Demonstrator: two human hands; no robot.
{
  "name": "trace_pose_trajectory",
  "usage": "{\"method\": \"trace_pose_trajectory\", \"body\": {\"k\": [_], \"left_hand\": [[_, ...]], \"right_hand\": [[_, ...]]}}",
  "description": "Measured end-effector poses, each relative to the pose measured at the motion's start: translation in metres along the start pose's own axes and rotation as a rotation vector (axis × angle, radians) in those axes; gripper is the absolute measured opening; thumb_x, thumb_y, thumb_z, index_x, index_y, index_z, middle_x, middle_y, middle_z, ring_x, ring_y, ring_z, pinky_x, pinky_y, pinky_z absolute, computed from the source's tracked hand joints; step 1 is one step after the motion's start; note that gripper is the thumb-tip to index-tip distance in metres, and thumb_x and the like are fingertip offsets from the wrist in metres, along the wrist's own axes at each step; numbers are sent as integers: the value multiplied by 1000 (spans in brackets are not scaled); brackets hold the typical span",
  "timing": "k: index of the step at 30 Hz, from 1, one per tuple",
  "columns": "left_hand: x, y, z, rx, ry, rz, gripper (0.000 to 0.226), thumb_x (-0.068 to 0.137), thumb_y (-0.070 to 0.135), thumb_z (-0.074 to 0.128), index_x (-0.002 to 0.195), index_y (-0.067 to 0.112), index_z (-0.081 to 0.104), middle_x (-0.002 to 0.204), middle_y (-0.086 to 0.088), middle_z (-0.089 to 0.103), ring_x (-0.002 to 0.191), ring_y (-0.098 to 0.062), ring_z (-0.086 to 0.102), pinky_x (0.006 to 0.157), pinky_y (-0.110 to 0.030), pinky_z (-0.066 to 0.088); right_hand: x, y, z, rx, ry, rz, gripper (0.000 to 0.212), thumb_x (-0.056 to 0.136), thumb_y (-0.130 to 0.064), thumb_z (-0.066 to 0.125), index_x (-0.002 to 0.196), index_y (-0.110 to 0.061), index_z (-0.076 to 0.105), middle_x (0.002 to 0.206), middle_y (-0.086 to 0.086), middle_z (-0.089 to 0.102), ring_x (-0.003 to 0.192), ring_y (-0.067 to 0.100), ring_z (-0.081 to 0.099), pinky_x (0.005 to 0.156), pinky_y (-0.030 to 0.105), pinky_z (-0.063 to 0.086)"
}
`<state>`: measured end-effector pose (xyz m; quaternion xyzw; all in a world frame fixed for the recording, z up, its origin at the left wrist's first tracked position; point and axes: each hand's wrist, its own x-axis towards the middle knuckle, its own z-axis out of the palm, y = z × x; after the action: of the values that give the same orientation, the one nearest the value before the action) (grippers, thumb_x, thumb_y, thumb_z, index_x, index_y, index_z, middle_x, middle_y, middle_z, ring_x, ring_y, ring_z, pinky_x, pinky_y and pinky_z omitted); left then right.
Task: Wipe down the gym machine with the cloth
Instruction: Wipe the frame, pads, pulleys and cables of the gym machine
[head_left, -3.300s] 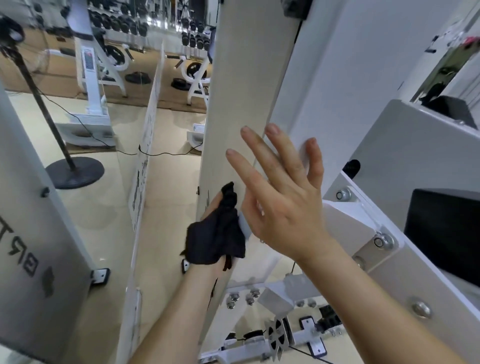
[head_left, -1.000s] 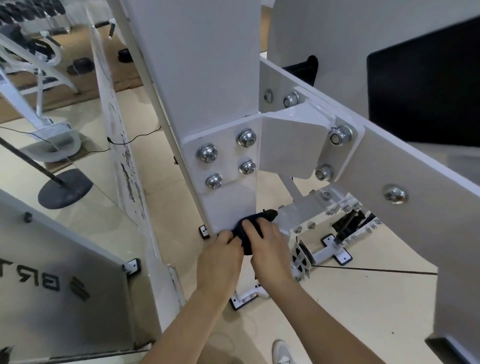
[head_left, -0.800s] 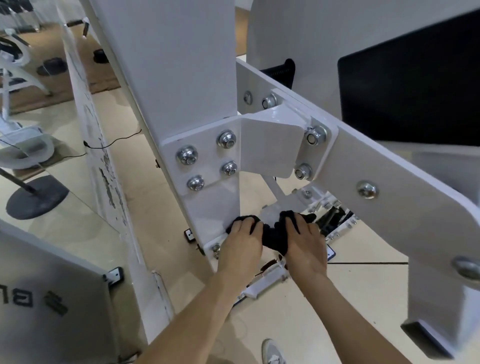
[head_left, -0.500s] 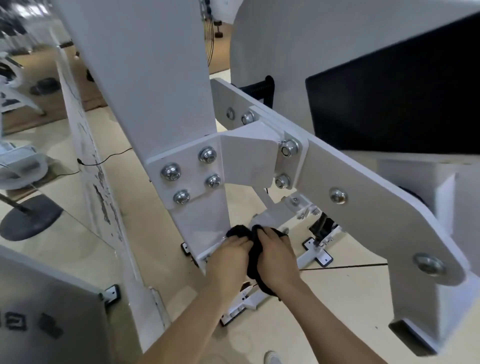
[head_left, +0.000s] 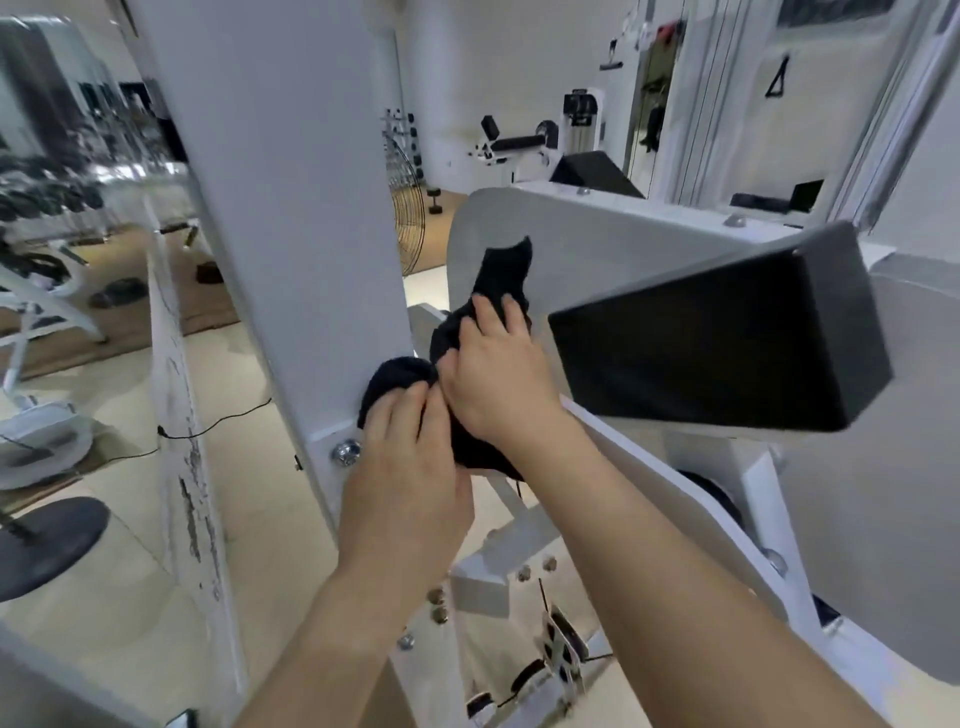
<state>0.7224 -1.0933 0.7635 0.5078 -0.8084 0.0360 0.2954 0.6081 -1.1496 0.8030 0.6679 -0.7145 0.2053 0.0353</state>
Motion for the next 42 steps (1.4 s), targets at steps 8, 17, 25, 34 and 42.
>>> {"method": "trace_pose_trajectory", "body": {"k": [8,17,25,34,42], "left_hand": [[12,-3,-4,253,-154,117,69,87,15,50,151,4,24,154,-10,33,136,-29,33,114,-37,31],[30,-11,5,297,7,239,37,75,14,64,111,8,68,101,-4,67,90,-23,59,78,-32,52],[33,-32,13,125,259,272,40,61,-8,83,98,4,74,95,-4,74,77,-26,63,82,-25,38],[38,-35,21,181,255,346,37,76,3,77,112,5,69,99,-10,65,81,-30,53,69,-40,49],[31,-19,14,164,221,330,22,90,9,61,109,5,70,102,-10,73,96,-27,69,80,-34,54]], "right_hand": [[80,-7,17,-124,-142,-107,9,89,-4,49,81,-9,48,98,11,60,75,24,51,66,34,40],[124,-21,46,-156,-150,-201,18,91,-6,44,104,-6,57,116,14,55,114,32,48,86,37,44],[65,1,9,-168,-233,-66,22,92,-3,46,112,-3,54,109,15,62,96,31,60,72,34,45],[-45,24,-27,-267,-99,-27,17,89,-13,56,104,-10,49,87,3,55,65,17,43,60,29,39],[-3,24,-11,-47,-108,-67,18,96,-15,43,113,-13,48,106,7,60,86,28,58,65,37,46]]}}
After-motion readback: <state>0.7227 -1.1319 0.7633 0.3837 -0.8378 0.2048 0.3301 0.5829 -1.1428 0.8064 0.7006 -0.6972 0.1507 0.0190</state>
